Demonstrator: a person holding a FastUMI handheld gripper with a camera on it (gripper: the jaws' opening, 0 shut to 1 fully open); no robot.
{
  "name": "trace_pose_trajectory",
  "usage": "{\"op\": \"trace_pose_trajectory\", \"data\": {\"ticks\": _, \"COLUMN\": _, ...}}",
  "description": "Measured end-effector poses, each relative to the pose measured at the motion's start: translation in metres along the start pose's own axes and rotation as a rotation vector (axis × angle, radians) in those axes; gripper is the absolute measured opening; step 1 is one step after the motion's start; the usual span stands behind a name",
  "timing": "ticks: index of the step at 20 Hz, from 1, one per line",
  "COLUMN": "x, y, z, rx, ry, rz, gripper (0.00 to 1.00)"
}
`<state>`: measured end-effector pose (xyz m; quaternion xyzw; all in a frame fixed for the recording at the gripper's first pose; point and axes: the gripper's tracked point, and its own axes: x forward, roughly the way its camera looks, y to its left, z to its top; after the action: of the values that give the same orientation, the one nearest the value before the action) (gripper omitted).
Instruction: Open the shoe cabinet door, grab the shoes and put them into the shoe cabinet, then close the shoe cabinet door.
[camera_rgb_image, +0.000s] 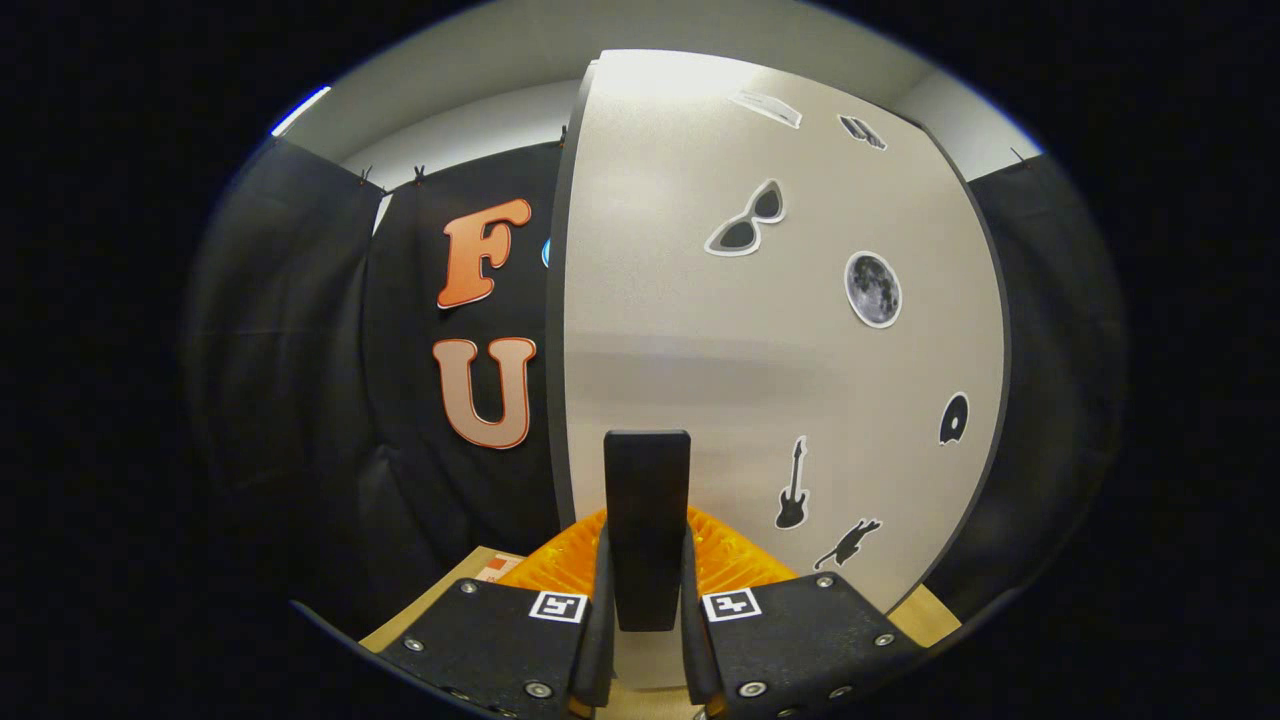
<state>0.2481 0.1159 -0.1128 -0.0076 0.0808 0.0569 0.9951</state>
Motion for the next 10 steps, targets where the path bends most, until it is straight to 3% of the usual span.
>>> {"op": "trace_pose_trajectory", "data": {"ticks": 10, "x": -0.080, "y": -0.032, "z": -0.008, "rx": 0.020, "ry": 0.005, "rz": -0.051, "gripper": 0.26}}
